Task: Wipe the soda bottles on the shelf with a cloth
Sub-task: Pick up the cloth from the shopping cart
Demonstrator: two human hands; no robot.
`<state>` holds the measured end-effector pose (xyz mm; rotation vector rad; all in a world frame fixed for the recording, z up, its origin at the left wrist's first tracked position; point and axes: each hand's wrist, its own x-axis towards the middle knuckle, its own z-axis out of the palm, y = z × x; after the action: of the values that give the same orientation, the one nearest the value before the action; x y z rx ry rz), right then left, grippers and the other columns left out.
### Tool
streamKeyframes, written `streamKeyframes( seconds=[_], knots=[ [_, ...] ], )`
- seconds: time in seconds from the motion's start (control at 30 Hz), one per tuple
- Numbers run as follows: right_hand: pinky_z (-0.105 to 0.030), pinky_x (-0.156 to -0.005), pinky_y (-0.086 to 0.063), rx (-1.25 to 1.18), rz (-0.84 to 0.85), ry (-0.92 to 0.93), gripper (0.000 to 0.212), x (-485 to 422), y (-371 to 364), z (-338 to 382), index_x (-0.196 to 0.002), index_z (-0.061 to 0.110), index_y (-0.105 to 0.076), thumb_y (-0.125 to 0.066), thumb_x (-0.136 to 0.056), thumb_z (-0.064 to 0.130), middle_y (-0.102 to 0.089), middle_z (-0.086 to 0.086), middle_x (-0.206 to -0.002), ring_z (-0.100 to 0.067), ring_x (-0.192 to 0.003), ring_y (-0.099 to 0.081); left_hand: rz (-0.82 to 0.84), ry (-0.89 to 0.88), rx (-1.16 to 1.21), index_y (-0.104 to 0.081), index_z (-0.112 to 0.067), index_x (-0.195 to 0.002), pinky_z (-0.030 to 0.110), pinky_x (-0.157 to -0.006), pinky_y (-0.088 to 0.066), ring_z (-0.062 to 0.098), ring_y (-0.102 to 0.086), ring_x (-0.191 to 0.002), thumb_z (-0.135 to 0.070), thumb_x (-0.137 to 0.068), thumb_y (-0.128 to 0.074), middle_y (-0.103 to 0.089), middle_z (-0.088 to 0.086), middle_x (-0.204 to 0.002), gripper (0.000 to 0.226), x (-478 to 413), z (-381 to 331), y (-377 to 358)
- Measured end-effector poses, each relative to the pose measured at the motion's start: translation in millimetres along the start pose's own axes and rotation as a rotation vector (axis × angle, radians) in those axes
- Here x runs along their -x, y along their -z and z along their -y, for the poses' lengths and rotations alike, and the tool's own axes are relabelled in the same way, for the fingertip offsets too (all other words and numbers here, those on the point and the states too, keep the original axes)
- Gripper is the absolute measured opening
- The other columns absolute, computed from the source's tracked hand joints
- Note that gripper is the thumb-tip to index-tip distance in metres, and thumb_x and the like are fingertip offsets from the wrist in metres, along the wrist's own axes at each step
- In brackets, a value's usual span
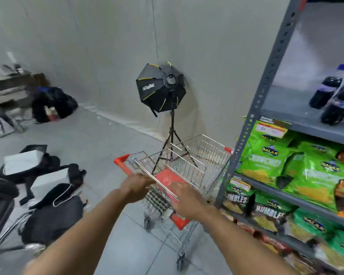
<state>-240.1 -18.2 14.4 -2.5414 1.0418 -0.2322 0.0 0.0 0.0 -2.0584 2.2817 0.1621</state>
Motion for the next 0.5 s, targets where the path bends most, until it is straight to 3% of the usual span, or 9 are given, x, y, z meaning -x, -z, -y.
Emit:
streamKeyframes(
  seconds=[0.1, 0.2, 0.33, 0.5],
  knots=[
    [-0.042, -0.089, -0.054, -0.007, 0.118, -0.049, 0.032, -15.6, -23.2, 18.0, -0.124, 0.022, -0.055, -0.058, -0.093, 0.029, -0.063, -0.003, -0.122, -0.024, -0.105, -0.060, 0.059, 0.059, -0.030, -0.053, -0.030, -0.141, 0.048, -0.109, -0.040, 0.026, -0.054, -0.130, -0.038, -0.101, -0.047, -0.064, -0.001, -0.140, 0.042, -9.3, 8.2, -11.7],
    [-0.041, -0.086, -0.053, 0.044, 0.160, -0.084, 0.029, -24.6, -40.8, 26.3, -0.119, 0.015, -0.058, -0.054, -0.093, 0.028, -0.062, -0.008, -0.120, -0.031, -0.106, -0.060, 0.129, 0.208, -0.001, -0.055, -0.021, -0.134, 0.053, -0.115, -0.027, 0.031, -0.047, -0.133, -0.053, -0.101, -0.035, -0.063, 0.006, -0.136, 0.050, -22.2, 9.9, -19.0],
    [-0.041, -0.082, -0.050, 0.061, 0.175, -0.099, 0.021, -30.7, -62.1, 25.1, -0.114, 0.013, -0.056, -0.049, -0.095, 0.021, -0.058, -0.009, -0.120, -0.033, -0.106, -0.057, 0.256, 0.215, -0.048, -0.060, -0.017, -0.130, 0.059, -0.121, -0.008, 0.034, -0.038, -0.140, -0.052, -0.102, -0.030, -0.056, 0.011, -0.140, 0.054, -38.0, 7.2, -30.9],
    [-0.041, -0.083, -0.049, 0.069, 0.163, -0.094, 0.023, -39.1, -74.7, 17.7, -0.117, 0.010, -0.058, -0.046, -0.098, 0.013, -0.056, -0.010, -0.123, -0.033, -0.109, -0.053, 0.352, 0.242, 0.002, -0.064, -0.015, -0.121, 0.059, -0.123, -0.005, 0.032, -0.045, -0.135, -0.045, -0.102, -0.032, -0.062, 0.012, -0.133, 0.048, -58.5, 3.6, -45.5]
  ],
)
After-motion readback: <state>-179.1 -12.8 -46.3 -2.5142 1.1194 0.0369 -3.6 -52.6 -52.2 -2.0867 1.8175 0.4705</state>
